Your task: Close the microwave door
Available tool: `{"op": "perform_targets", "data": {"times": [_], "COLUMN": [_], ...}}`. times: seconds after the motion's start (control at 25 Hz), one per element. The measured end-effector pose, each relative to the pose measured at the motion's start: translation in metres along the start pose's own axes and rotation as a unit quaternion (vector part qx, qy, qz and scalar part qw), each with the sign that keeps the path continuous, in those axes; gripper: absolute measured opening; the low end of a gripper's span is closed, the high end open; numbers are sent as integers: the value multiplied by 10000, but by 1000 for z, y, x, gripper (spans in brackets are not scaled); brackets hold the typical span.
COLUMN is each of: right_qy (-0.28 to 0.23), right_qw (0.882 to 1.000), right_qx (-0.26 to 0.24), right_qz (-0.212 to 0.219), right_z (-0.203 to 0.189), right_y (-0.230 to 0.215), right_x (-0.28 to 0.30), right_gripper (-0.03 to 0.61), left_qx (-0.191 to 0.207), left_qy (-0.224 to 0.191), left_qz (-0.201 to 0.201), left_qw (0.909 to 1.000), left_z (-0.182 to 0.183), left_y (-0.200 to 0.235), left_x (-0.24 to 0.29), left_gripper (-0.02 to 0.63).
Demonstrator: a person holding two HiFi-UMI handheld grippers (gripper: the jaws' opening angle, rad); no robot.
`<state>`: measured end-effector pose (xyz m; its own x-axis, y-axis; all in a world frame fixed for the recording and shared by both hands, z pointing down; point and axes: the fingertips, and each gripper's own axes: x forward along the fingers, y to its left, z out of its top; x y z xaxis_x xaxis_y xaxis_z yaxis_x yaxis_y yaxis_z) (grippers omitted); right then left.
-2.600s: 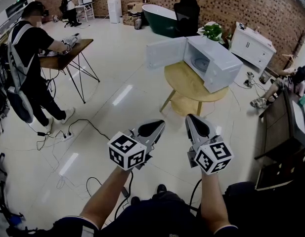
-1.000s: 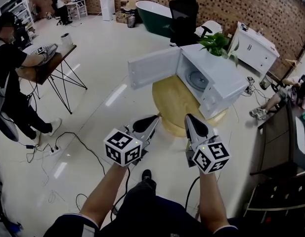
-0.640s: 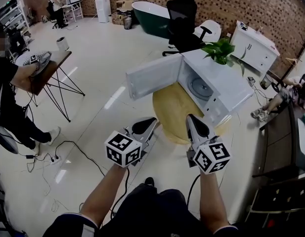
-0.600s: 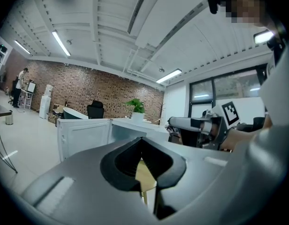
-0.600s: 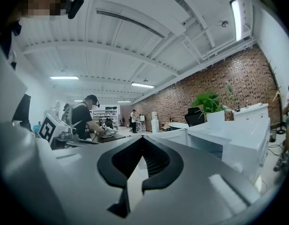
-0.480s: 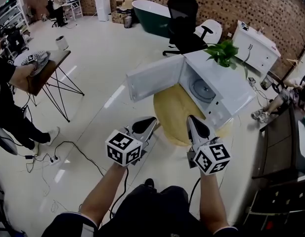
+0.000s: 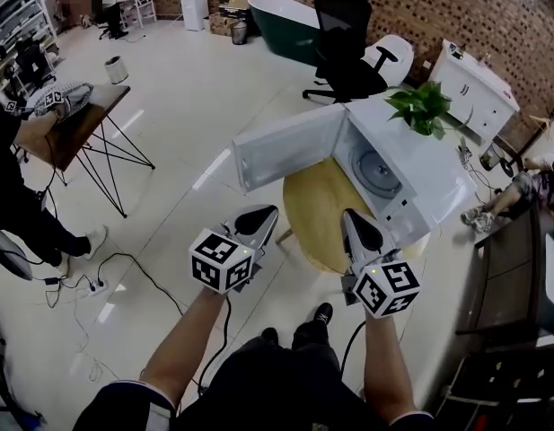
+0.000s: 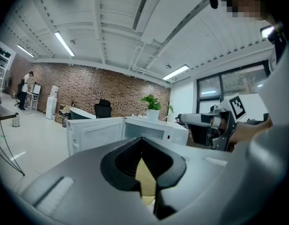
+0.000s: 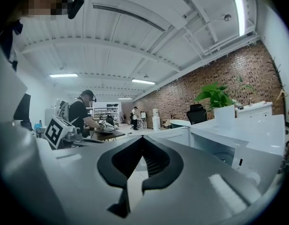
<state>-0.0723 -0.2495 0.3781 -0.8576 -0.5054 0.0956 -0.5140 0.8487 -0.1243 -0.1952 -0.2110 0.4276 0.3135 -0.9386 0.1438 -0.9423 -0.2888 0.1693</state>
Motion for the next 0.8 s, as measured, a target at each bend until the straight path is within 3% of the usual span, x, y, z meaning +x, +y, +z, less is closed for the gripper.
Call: {"op": "perform_targets", "data": {"times": [0.2,0.52,0.8], "right_qy": [36,61,74], "right_qw": [9998,9989,9985], "right_qx": [22,-6,-35], "right_qz": [181,465,545], "right_z": [-1,4,9], "right_y": [1,4,-1], "right_x": [24,53,66], "right_gripper": [0,0,0], "left_qx": [102,386,532], "left_qy": [67,87,111], "left_qz": [252,1061,1316], "left_qw": [9996,9936,9898], "left_z": [-2,12,25], "left_y": [30,114,174], "left_x": [4,11,37], "left_gripper": [12,20,197]}}
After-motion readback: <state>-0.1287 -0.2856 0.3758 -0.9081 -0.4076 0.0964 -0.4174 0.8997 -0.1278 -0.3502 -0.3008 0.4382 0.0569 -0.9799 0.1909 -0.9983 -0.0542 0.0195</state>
